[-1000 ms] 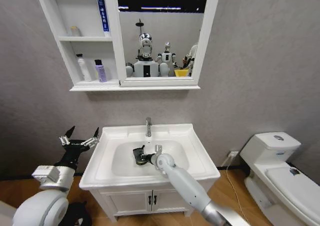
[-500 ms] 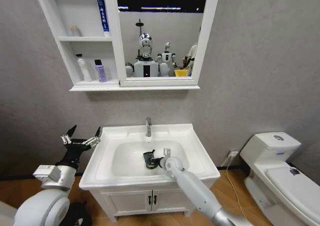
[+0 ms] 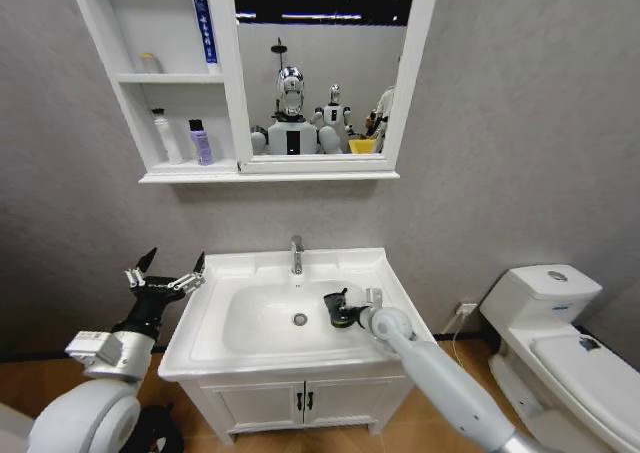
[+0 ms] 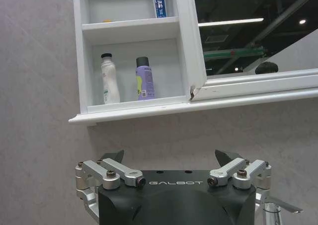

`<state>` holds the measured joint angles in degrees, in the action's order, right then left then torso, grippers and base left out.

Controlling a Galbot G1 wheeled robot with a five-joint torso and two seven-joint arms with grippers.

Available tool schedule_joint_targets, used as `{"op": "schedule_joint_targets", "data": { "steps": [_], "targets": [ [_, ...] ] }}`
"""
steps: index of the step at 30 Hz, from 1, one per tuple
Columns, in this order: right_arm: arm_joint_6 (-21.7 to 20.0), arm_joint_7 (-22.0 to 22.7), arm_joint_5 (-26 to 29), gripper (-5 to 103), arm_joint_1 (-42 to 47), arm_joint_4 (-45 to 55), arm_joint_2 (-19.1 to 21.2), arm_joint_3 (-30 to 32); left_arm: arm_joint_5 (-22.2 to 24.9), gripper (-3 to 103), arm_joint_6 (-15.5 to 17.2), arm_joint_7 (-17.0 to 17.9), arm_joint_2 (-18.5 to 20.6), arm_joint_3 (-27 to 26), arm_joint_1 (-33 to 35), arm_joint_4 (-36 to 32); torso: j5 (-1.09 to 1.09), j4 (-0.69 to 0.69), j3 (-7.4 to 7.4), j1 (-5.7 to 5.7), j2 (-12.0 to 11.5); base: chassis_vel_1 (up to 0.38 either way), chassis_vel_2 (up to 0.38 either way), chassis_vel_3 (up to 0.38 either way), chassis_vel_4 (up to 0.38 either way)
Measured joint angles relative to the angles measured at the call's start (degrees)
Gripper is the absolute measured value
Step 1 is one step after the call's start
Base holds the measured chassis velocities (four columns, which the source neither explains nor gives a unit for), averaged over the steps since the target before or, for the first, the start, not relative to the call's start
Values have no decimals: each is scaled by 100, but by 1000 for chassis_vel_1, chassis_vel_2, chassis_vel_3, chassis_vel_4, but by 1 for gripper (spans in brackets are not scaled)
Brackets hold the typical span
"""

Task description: Move facial cleanser and shampoo from washbasin to cabinet, then wipe washbasin with towel.

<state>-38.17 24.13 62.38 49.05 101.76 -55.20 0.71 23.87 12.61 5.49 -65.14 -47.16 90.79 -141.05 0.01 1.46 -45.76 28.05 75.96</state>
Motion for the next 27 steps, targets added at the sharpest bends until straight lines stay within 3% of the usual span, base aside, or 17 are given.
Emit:
{"op": "schedule_joint_targets", "data": {
  "steps": [8, 16, 19, 27],
  "targets": [
    [-38, -113, -231, 2, 251, 561, 355, 480, -53, 100, -7, 1, -28, 89, -1, -57, -1, 0, 0, 0, 0, 0, 0, 0, 0],
    [85, -697, -498, 2, 338, 96, 512, 1185, -143, 100, -41, 8, -74, 160, 80, -128, -1, 1, 0, 0, 0, 0, 0, 0, 0],
    [573, -1625, -1241, 2, 225, -744, 459, 1316, -247, 100, -58, 12, -95, 272, 84, -139, 0, 1, 0, 0, 0, 0, 0, 0, 0],
    [1198, -2397, -1911, 2, -49, -1584, 243, 1253, -302, 100, -72, -19, -103, 270, 121, -160, 0, 1, 0, 0, 0, 0, 0, 0, 0]
  ]
}}
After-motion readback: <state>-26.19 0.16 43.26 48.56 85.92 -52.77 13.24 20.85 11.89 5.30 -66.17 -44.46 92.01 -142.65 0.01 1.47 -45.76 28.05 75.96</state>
